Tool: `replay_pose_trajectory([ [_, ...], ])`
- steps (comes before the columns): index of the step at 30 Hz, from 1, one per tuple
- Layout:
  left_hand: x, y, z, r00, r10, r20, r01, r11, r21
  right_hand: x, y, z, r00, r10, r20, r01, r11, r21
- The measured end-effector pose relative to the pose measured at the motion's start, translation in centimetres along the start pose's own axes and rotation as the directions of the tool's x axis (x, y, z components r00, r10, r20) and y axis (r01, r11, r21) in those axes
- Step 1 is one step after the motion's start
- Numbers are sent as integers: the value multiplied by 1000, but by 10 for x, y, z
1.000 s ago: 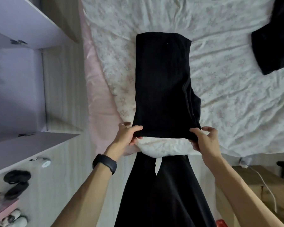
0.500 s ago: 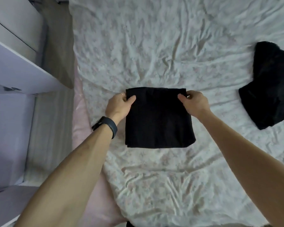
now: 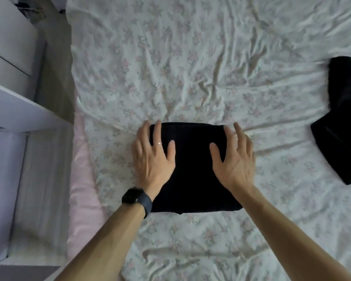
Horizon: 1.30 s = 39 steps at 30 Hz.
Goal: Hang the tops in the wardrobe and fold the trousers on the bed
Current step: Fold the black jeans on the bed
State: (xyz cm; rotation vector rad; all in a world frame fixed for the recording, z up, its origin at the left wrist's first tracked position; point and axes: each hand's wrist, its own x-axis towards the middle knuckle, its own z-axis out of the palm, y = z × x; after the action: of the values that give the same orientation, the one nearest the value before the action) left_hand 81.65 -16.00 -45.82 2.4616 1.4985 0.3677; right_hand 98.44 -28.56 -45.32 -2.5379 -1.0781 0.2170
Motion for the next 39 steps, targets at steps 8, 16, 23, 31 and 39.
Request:
replay_pose_trajectory([
  [8,-45,-24,47,927,204,314,-235,970,64,-37,10,43,948,-41,314,83,989,-119],
  [16,-42,-15,49,961,-39,273,95,976,-195,-30,11,49,920,262,293,-244,965,-95],
  [23,-12,-31,23,797,-247,552,484,808,-336,-8,12,22,818,255,516,-308,951,18],
  [31,-8,-45,20,769,-56,637,502,669,-548,6,19,14,750,216,625,-408,895,180],
  [39,-22,-25,-12,847,-98,523,417,732,-539,-29,11,1,856,201,476,-387,859,335],
])
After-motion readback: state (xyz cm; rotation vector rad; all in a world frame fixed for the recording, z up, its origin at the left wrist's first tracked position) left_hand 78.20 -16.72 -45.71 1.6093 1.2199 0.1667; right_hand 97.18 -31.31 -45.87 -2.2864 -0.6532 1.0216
